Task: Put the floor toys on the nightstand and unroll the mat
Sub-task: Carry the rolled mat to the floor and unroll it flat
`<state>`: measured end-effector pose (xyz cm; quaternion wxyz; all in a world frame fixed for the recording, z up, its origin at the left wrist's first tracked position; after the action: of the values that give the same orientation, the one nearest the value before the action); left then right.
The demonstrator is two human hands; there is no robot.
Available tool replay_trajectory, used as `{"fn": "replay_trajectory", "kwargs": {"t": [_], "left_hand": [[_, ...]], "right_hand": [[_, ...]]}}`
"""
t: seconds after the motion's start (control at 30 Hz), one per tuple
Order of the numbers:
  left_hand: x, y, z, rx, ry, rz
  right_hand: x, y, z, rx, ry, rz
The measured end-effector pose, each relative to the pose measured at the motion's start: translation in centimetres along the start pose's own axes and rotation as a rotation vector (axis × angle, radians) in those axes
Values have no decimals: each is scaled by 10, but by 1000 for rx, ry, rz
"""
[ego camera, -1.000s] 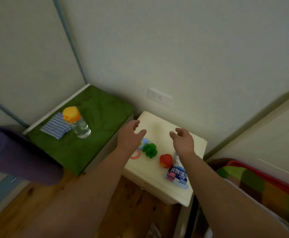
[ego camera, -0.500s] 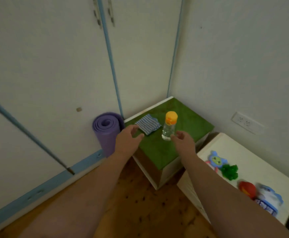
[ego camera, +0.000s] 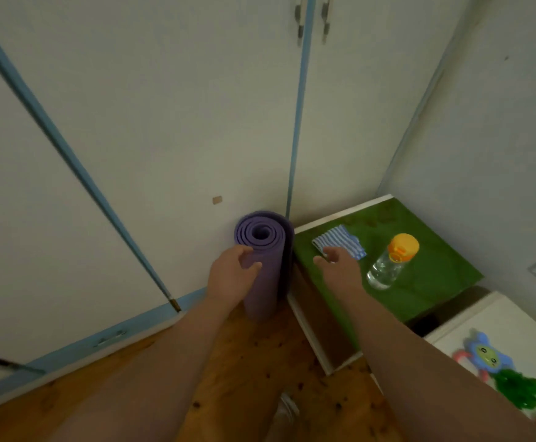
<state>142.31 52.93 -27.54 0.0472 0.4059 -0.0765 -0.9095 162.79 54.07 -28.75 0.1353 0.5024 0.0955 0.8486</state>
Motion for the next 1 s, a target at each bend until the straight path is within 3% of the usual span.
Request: {"fn": "replay_trajectory", "kwargs": {"t": [0.17,0.5,0.8,1.0], "left_hand": [[19,-53,8,56,-110,-14],[49,-167,-38,388,-506,-79],[87,-216,-87,624,-843,-194],[105,-239,-100,661,-993,-230]], "right_hand": [[5,-62,-39,132,143,25],[-10,-180,-84,392,430,9],[-32,-224,-112,547,906,221],[-41,-243,-131,636,1173,361]]}}
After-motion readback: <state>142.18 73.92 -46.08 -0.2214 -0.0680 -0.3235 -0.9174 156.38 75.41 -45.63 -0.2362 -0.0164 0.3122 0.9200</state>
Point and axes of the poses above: each hand's wrist, its own y-axis away from the middle knuckle, its own z-axis out of the back of the hand, x = y × z, the point moved 2 cm from there along -y, towards the middle knuckle, and after that the axes turned 9 degrees about x, right-handed, at the moved point
